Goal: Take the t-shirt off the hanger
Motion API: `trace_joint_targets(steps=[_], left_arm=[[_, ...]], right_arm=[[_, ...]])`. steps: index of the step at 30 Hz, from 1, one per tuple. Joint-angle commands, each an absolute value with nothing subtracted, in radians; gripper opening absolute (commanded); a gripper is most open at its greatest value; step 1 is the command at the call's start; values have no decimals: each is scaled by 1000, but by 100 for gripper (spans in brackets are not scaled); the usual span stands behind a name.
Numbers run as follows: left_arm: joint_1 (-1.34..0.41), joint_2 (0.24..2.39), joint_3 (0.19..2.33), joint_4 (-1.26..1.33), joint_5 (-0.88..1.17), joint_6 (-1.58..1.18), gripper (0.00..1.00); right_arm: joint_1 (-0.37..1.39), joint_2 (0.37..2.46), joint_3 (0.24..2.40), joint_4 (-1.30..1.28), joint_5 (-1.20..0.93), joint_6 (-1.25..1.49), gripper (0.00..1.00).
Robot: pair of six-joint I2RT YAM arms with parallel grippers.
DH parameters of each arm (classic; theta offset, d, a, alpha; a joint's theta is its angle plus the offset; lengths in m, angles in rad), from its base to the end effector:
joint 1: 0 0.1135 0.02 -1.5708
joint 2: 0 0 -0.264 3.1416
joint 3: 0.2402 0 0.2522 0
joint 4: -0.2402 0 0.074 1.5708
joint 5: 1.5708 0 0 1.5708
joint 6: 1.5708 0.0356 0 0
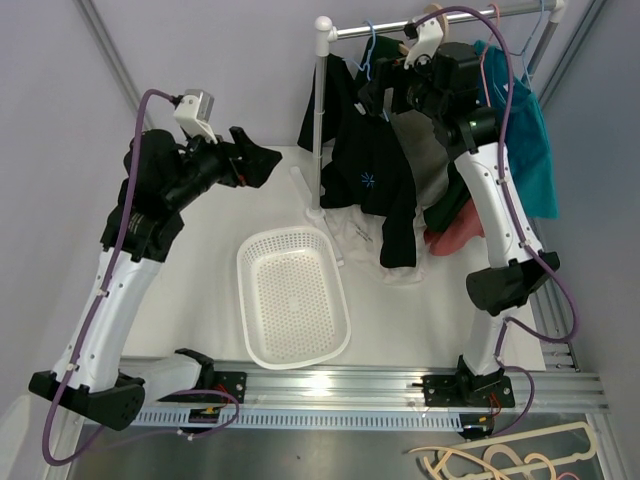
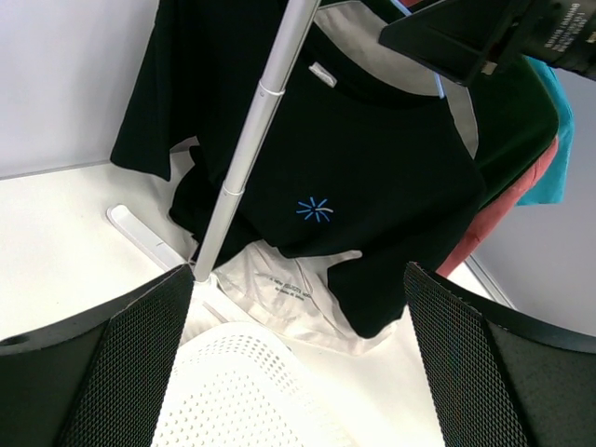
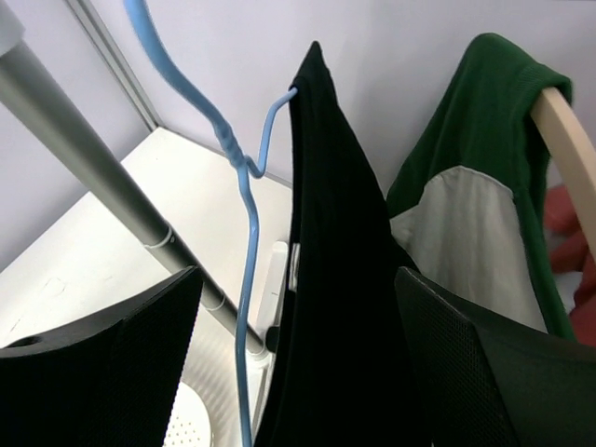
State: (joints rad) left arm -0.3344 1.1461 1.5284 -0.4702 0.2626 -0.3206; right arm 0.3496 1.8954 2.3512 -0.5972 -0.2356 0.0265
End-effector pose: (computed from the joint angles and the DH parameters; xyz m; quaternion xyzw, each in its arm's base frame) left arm 0.2086 -0.0823 0.4916 0.0935 0.7305 -0.3068 0.6029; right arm 0.3779 0.1466 0.5101 -0.1967 0.7279 0.2089 0.6228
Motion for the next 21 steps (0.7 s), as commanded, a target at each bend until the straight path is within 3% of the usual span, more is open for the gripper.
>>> trace_joint_targets(steps=[1,15,17,21], left_arm=[[-353,1158,1575,-433,238,-308,100],[-353,1154,1551,-422,206,-281,99],[-353,1152,1549,-419,206,-278,100],[-353,1144,1534,-407,218,-276,100]], right_arm=[[353,1930,2401,-539,-276,34,88],[391,1942,2384,-407,-236,6,79],[402,1939,2385,-391,-210,3,69],[410,1937,2390,-385,-190,3,63]])
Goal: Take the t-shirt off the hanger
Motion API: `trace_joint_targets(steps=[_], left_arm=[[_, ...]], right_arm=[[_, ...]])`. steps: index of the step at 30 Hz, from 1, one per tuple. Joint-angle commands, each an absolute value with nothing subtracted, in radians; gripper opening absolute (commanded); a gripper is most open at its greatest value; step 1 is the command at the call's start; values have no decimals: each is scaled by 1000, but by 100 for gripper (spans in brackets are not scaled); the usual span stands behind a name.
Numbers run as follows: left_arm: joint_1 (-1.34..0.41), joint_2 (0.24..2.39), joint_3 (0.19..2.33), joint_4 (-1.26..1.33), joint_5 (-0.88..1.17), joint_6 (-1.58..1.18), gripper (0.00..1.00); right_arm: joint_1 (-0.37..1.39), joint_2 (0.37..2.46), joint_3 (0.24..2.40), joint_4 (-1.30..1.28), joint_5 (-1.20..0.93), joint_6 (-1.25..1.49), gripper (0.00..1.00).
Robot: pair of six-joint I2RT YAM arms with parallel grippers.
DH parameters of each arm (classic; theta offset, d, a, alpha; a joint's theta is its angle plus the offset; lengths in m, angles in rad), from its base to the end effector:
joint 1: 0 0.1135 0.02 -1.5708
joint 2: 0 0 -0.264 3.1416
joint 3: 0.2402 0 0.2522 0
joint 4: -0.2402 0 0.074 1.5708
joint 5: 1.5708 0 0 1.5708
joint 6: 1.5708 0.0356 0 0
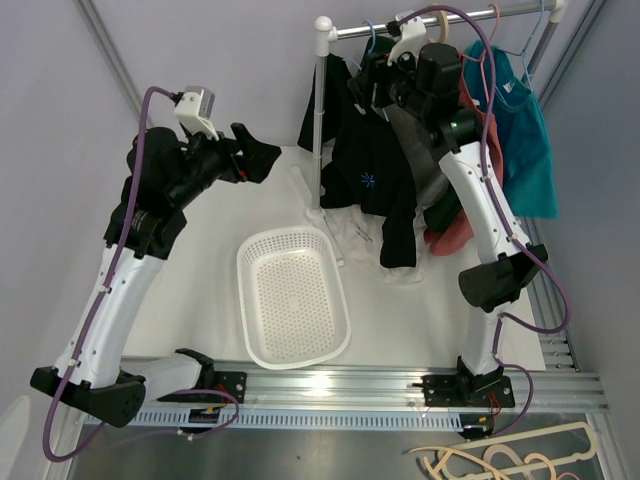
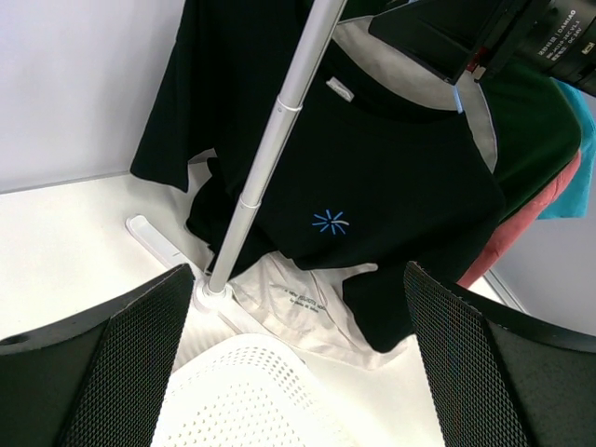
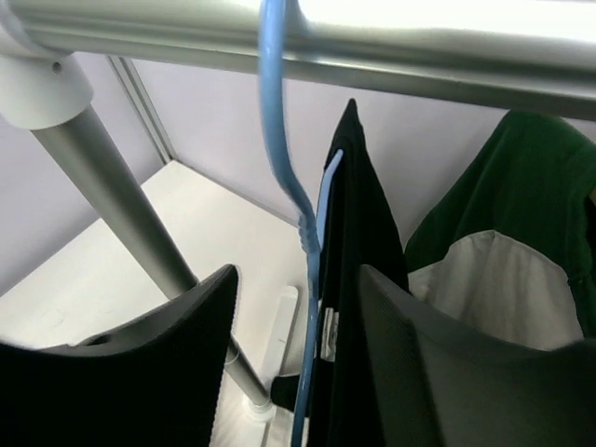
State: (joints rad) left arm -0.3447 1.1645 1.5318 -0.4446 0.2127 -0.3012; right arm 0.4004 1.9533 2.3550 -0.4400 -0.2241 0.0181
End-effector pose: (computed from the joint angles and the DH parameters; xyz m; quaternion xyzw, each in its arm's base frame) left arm 0.2151 -0.0852 0.4916 0.0880 0.7280 -0.2882 0.6158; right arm 0.3921 0.1746 0.5053 -0.2122 0.6882 0.2219 0.6573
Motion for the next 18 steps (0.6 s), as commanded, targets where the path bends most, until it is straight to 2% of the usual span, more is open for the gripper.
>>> trace_joint_targets(steps=[1,2,3,7,9,11,18], left_arm=[[-353,1143,1529,-402,219,-279,100],[-353,1143,1528,-400,222,-279,100],[-353,1140,1526,-399,224,-281,100],[-353,1140,1525,-399,225,-279,99],[-353,1140,1523,-399,227,-276,99],[-353,1138,1523,-403,224,-268,99],[-353,1127,1526,-403,227,-259,100]], right_arm=[[410,1937,2390,-384,-187,3,58],[410,1937,2391,-387,-181,5,39],[411,1937,2391,-388,-167,5,35],[411,1942,2390,-391,-143,-25,33],[411,1947,2390,-391,-126,-25,12],[411,1954,2391,-388,-92,-22,0],[411,1941,2398,-333,-69,-18,0]])
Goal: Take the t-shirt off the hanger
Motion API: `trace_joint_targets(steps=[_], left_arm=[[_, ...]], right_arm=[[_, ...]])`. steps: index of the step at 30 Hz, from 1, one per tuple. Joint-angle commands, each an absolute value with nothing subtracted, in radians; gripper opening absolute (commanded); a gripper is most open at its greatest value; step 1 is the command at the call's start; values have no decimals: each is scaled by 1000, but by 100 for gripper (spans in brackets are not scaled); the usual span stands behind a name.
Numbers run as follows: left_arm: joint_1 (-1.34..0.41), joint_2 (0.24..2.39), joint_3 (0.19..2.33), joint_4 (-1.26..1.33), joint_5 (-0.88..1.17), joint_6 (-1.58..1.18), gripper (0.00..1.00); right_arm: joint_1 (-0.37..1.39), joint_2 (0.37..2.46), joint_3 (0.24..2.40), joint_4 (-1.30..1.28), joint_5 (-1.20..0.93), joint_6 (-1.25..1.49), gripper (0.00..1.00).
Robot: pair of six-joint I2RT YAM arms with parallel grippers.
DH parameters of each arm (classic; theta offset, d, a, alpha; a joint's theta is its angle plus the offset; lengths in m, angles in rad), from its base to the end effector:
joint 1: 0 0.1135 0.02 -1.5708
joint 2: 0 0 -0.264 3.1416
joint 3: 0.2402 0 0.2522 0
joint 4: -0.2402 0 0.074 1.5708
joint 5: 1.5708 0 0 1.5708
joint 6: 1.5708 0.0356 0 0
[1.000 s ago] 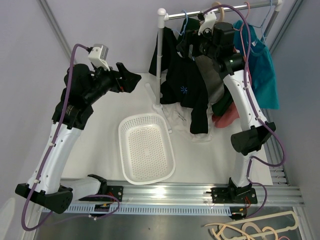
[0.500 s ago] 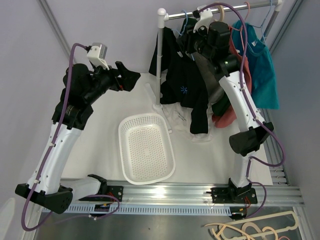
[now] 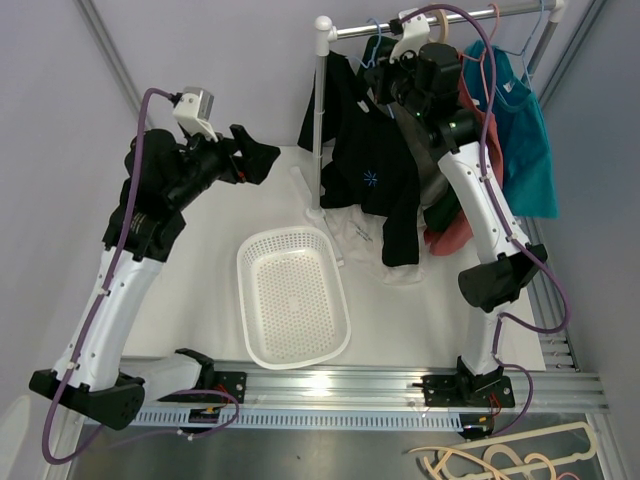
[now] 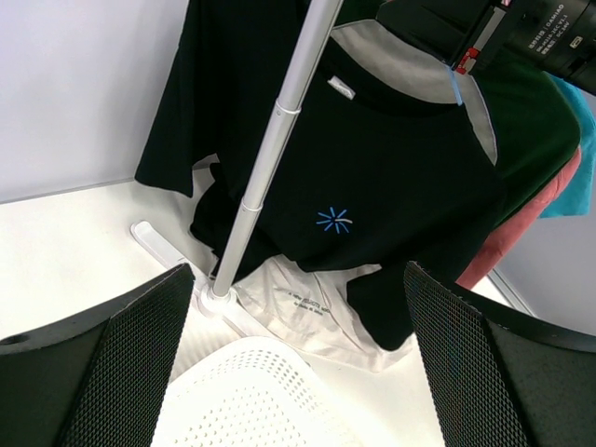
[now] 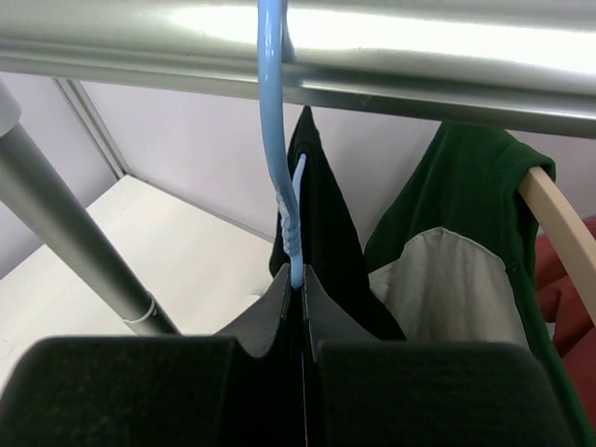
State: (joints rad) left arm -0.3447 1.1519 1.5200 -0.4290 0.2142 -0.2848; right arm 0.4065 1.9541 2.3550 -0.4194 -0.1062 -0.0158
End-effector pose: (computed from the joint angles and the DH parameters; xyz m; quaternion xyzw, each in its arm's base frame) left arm 0.2122 -0.0842 0.4922 0.0949 0.7216 -0.2850 0.6238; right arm 0.3937 0.1736 0.5072 -0.1857 0.6890 0.1729 0.6789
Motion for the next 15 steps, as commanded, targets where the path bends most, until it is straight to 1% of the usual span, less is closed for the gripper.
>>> trace_joint_targets(steps=[1,6,10,13,15], left_arm=[[-353,1127,1523,-403,227,-259,99],[-377,1120,1531,-396,146,-212,100],[-397,1111,1529,-379,129,-189,100],[-420,1124,1569,-405,97,-169,100],[-445,1152,1623,-432,62,-144,100]], right_arm=[[413,1936,2402,-325,-68,-18,0],[433,1891,2422,-290,-35,-38,0],[449,1842,2431,-288,-2,-58,0],[457,1812,2427,-308,-2,-61,0],[463,1793,2410,-325,35,-58,0]])
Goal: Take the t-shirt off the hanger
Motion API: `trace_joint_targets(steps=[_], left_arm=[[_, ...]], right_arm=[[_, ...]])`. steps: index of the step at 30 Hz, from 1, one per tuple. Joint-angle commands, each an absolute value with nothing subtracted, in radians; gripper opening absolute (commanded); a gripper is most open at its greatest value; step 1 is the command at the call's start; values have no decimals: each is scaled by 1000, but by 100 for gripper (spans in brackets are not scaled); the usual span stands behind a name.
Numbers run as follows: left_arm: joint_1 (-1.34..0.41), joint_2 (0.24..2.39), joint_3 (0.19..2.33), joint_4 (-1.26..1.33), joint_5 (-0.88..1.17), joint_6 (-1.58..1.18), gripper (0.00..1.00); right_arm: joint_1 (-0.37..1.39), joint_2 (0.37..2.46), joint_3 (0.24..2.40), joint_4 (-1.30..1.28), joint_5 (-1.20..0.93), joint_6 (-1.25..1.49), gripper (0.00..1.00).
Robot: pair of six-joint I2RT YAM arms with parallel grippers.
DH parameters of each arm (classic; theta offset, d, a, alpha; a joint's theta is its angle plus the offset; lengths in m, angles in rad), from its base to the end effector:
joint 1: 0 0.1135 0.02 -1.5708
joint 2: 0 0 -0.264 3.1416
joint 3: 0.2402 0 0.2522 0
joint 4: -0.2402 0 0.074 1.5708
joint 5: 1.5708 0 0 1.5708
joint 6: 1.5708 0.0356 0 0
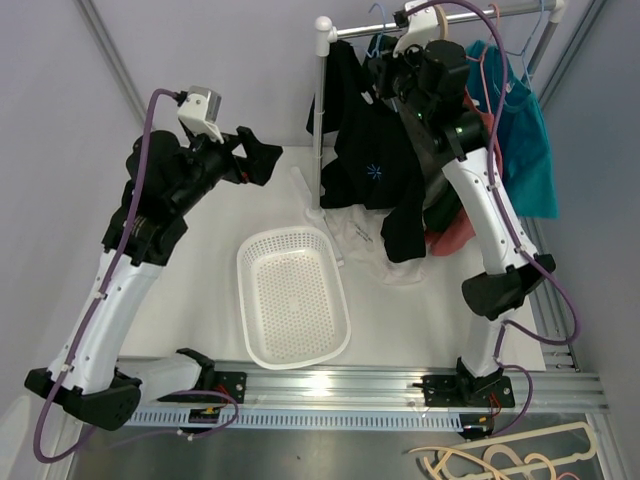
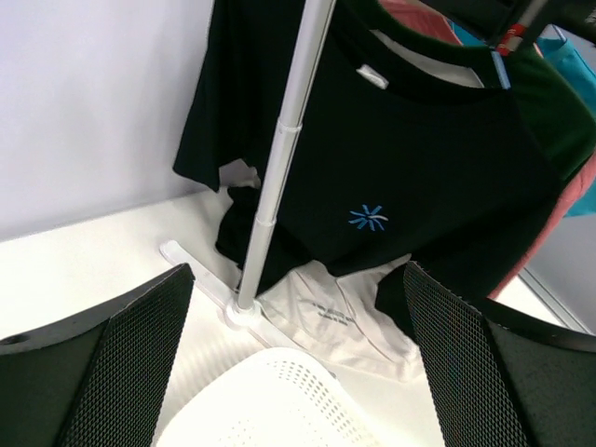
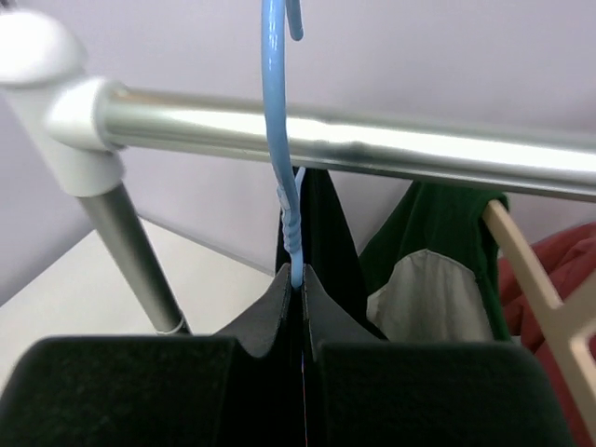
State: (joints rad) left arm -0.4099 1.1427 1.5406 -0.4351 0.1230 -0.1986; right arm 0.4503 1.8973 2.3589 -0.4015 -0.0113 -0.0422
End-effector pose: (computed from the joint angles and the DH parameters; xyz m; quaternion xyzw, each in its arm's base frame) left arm 0.2021 -0.0926 0.4998 0.1182 0.7103 -0.2497 0.6475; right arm 0.3660 0.1774 0.5330 -0.1711 0.6638 0.1513 0.7121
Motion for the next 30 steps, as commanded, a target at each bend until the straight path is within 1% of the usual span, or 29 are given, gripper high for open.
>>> trace_joint_targets(steps=[1,3,7,9,10,11,14,15,16,17,18,19,20,21,24,25,26,30], left_arm=[[-454,1158,1631,-449,46,-124,99],[-480,1166,1643,-451,22,-94,100],[-636,1149,1621,-401,-151,42,100],[-717,1131,1586,-373,-199,80,99],[-741,1126,1577,-362,-221,103,100],[-764,1115,1560,-336,-236,110,99],[-863,1098,1496,-278,-296,150,100],[-924,1082,1474,-246,-320,164,100],[-955,1069,1386,-207,-343,204,100],[-989,1059,1350,-160,-389,231,100],[-1056,1046,1318,-47,-409,286,99],[-1086,1034,1217,0,-428,311,100],[-1113,1034,1194,58,-458,330,100],[-1155,1031,1148,122,-459,339,99],[-1198,1020,1036,198,-384,302,99],[-1207,1016,1013,268,-376,296,100],[-1229,1012,941,308,-368,295,100],[-1301,1041,819,573,-399,405,100]], right_arm=[[465,1772,2399,-330,49,-60,0],[471,1746,2366,-330,74,-51,0],[489,1659,2271,-373,210,-5,0],[502,1619,2223,-380,276,66,0],[515,1597,2165,-377,296,83,0],[526,1556,2139,-373,367,119,0],[563,1510,2082,-399,484,182,0],[571,1494,2080,-434,567,236,0],[574,1491,2077,-445,583,247,0],[580,1490,2077,-460,601,265,0],[581,1486,2075,-483,648,290,0],[583,1485,2074,-488,656,320,0],[583,1488,2080,-495,673,340,0],[584,1493,2086,-523,698,369,0],[589,1491,2095,-546,729,419,0],[592,1490,2094,-546,723,428,0],[597,1488,2097,-551,721,439,0],[614,1485,2111,-578,706,471,0]])
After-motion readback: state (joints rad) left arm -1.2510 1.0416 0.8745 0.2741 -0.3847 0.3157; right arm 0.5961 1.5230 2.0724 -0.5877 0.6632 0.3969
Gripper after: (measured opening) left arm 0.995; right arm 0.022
